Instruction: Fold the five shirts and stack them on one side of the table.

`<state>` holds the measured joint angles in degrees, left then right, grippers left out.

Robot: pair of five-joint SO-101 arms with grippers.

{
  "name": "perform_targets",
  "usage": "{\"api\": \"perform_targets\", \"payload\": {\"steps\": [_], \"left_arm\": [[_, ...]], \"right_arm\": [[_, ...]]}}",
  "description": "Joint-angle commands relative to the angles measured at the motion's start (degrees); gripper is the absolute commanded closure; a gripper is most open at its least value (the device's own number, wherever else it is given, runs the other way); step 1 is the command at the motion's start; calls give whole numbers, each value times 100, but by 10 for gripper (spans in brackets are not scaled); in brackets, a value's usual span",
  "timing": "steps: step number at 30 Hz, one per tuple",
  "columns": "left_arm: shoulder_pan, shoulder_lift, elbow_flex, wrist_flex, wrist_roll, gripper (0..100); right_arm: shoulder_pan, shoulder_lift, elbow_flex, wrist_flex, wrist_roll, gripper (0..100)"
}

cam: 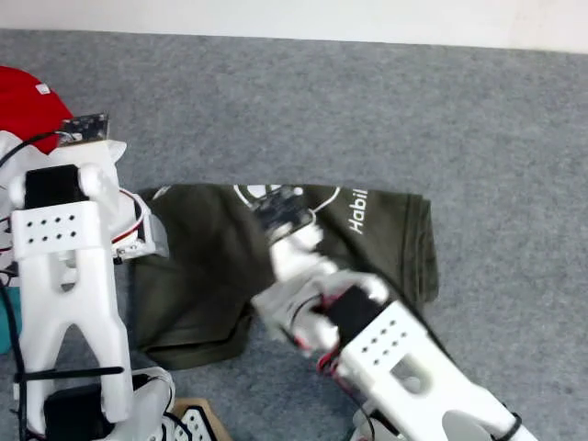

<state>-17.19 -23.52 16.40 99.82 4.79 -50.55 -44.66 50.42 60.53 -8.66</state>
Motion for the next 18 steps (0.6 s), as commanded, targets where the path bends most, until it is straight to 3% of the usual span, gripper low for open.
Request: {"api": "perform_targets", "payload": {"steps": [1, 12, 18], "left_arm": [[-303, 22, -312, -246, -35, 769], [-1182, 31, -295, -985, -35, 769], [-1288, 31, -286, -1160, -35, 769]], "right_arm": [[-743, -75, 180, -646, -62, 783], [-1464, -66, 1235, -2123, -44, 783], [-1895, -66, 1727, -2686, 352, 783]]}}
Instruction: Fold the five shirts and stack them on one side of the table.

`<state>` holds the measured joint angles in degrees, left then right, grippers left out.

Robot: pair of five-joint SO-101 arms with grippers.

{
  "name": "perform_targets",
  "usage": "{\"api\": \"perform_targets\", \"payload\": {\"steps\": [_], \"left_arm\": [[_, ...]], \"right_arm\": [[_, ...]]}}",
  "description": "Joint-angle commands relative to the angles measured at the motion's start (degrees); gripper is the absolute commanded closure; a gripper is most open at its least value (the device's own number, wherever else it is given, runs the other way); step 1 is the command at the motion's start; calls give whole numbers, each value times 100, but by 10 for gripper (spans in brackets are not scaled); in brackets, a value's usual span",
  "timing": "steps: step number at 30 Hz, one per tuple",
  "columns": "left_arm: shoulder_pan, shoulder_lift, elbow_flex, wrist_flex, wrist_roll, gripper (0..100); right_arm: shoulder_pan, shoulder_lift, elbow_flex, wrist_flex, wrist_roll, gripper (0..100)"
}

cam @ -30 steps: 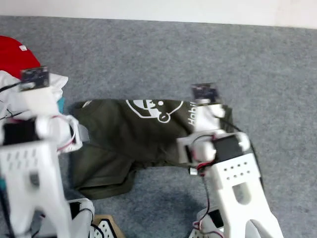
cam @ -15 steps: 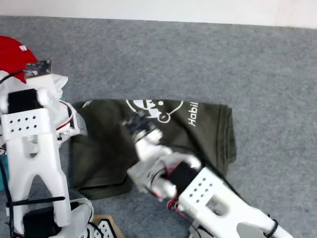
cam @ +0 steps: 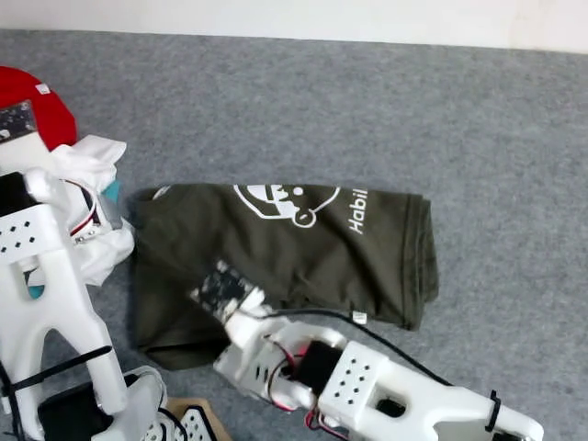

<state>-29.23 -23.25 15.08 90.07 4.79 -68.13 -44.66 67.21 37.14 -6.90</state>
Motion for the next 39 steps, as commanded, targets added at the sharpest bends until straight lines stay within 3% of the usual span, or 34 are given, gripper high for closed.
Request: {"api": "perform_targets", "payload": {"steps": [1, 9, 17, 23, 29, 39], "left_arm": [[-84, 4, -154, -193, -35, 769], [-171, 4, -154, -193, -35, 769], [-171, 4, -145, -290, -35, 769], [-171, 13, 66, -527, -35, 769], [-163, 4, 312, -712, -35, 769], [-92, 4, 321, -668, -35, 769]], "right_arm": [[-136, -66, 110, -479, 176, 783], [-136, 22, 233, -936, 396, 783], [-127, 1420, 171, -1807, 571, 783], [215, 1754, 101, -1895, 580, 784], [567, 1754, 110, -2220, 580, 917], [637, 1640, 101, -2316, 571, 995]]}}
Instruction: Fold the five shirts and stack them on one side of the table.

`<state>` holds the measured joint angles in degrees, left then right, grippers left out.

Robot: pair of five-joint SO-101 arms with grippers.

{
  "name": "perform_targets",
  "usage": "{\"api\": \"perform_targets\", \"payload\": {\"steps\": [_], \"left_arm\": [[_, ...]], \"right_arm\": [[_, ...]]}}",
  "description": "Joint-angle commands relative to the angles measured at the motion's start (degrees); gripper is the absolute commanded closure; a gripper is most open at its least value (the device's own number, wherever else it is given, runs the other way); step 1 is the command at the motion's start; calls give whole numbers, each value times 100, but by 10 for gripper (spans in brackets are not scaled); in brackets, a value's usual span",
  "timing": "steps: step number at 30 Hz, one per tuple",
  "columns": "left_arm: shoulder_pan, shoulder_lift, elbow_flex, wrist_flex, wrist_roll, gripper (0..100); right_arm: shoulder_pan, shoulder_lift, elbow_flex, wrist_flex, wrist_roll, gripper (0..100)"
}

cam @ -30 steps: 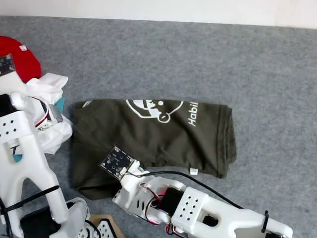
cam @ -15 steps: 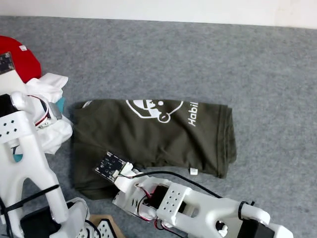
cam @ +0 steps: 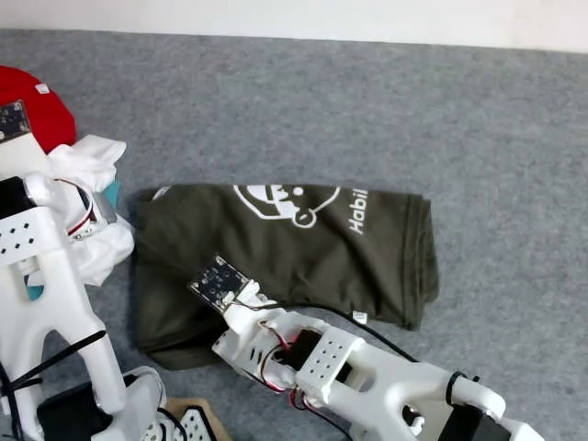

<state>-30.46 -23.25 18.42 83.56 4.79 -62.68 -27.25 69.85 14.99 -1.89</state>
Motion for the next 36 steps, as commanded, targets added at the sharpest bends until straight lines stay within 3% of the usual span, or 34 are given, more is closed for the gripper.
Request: {"api": "perform_targets", "payload": {"steps": [1, 7, 22, 36], "left_arm": [[31, 4, -13, -18, -35, 769], [207, 4, -13, -18, -26, 769], [277, 4, -57, -44, -18, 769], [567, 4, -48, -62, -18, 769]], "right_arm": [[75, -207, -127, -92, 70, 994], [92, -1138, 66, 224, 62, 994], [57, -2826, 127, 2659, 35, 994], [-215, -2923, -462, 2782, 18, 994]]}}
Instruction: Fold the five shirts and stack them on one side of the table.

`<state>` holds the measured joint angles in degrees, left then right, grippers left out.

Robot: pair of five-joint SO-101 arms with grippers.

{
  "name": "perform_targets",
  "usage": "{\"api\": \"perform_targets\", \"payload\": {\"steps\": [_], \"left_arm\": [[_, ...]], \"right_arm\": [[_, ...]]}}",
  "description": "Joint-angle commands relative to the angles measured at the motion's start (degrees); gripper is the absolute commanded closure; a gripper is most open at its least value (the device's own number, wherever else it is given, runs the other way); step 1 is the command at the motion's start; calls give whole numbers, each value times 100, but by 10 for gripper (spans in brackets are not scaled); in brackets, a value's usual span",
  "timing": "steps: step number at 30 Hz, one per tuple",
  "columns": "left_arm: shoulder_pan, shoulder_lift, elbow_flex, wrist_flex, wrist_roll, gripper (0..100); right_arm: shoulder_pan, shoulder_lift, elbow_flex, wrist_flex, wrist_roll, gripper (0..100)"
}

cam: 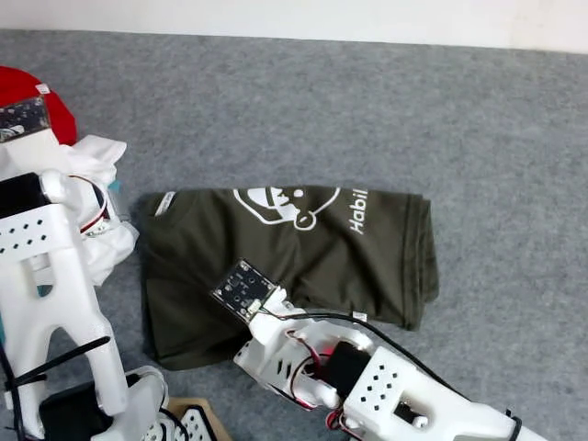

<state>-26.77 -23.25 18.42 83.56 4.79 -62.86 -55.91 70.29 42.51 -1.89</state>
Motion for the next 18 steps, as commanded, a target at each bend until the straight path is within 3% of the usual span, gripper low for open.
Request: {"api": "perform_targets", "payload": {"steps": [1, 7, 18], "left_arm": [[215, 4, -48, -62, -18, 769], [215, 4, -57, -62, -18, 769], [207, 4, -22, -62, -18, 769]], "right_arm": [[-286, -57, -602, 84, -35, 994], [-629, -57, -901, 787, -422, 994], [-620, -48, -804, 848, -422, 993]]}}
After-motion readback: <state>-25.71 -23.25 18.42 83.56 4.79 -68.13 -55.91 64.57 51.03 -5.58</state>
